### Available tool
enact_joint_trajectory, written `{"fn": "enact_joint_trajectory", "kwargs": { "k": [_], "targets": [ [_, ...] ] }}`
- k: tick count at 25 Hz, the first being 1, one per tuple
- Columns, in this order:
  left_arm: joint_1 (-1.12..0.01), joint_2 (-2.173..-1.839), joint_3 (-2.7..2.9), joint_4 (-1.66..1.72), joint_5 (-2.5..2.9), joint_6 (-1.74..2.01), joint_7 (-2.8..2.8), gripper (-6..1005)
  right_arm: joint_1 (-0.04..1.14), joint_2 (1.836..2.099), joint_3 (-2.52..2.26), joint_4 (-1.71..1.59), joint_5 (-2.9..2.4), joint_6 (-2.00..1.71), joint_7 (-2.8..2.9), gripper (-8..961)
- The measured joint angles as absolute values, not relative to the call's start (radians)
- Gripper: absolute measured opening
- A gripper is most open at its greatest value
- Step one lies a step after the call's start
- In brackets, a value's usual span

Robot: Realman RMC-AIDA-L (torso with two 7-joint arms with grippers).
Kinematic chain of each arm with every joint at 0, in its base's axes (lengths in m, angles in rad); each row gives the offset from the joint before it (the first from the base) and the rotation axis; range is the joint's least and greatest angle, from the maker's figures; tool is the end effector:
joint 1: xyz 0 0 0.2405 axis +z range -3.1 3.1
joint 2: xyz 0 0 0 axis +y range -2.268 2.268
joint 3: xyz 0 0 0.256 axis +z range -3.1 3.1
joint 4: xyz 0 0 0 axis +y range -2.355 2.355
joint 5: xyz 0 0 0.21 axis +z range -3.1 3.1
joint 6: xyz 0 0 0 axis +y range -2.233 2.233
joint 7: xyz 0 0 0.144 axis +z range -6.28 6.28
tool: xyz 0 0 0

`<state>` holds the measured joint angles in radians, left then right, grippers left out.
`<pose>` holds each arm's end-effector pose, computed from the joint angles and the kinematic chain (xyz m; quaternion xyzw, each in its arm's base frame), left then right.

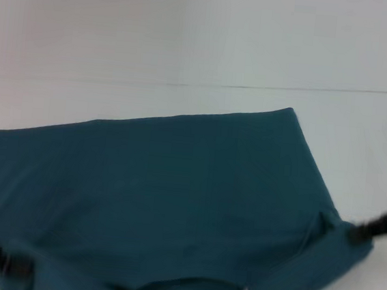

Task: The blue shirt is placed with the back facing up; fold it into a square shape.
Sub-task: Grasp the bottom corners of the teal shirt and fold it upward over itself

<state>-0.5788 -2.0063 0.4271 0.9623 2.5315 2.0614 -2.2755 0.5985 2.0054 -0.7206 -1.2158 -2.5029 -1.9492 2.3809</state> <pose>-0.2793 0.2899 0.0820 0.8146 0.5741 0.0788 0.0236 0.2440 0.3265 0.0944 -0.8637 0.4965 -0.0302 0.0816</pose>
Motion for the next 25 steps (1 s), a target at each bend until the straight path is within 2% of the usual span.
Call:
{"fn": "enact_joint_trajectory", "kwargs": {
  "k": [6,17,25],
  "targets": [
    [-0.619,-1.987,0.351,0.916,2.443,1.987,-2.274,44,0.642,1.986,-0.634,-1.161,-2.487,-1.803,2.382,56],
    [-0.628,-1.981,0.342,0.866,2.25,1.679,-2.297,44,0.679,1.983,-0.622,-1.05,-2.417,-1.474,2.406,55],
    [-0.622,-1.998,0.35,0.784,2.195,1.485,-2.219,43,0.7,2.004,-0.645,-0.946,-2.392,-1.24,2.383,56]
  ]
}}
